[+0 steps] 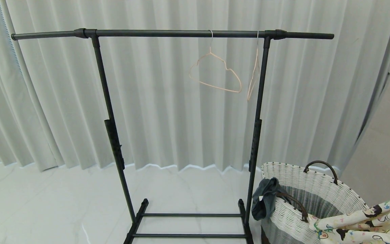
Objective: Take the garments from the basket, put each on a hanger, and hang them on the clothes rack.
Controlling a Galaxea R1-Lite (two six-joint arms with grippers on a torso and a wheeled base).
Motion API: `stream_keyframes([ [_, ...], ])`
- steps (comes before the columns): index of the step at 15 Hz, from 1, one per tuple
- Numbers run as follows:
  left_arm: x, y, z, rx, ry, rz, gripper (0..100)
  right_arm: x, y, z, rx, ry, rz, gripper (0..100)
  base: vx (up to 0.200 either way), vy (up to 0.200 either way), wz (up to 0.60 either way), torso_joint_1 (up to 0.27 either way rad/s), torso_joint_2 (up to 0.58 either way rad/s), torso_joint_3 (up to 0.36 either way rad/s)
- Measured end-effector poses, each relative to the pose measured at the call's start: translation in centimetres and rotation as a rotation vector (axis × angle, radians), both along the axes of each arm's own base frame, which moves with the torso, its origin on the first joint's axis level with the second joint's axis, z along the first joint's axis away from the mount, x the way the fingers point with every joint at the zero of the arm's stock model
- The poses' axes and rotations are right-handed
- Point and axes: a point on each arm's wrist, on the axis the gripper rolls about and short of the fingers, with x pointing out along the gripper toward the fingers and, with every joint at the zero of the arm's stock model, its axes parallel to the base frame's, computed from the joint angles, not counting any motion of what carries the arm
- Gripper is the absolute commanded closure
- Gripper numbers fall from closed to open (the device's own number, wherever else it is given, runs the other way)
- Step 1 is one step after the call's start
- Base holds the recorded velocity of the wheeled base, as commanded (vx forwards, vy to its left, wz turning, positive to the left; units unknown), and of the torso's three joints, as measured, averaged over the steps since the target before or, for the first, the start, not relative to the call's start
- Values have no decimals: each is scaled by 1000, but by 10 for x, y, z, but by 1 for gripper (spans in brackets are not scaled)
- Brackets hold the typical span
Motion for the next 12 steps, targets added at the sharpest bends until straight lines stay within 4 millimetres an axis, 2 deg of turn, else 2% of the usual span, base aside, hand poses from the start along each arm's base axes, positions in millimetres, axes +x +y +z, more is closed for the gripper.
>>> stream_keyframes([
  [4,0,0,0,1,0,0,0,8,24,-3,147,75,221,100,0,0,0,0,0,0],
  [7,0,0,0,3,0,0,0,16,61,0,347,129,417,100,0,0,0,0,0,0],
  [10,0,0,1,21,-7,-22,0,33,94,0,417,122,492,100,0,0,0,0,0,0],
  [11,-2,-1,7,26,-26,-58,0,41,105,0,432,102,506,100,0,0,0,0,0,0],
  [12,-5,-2,21,30,-72,-109,0,49,115,-1,446,83,515,100,0,0,0,0,0,0],
])
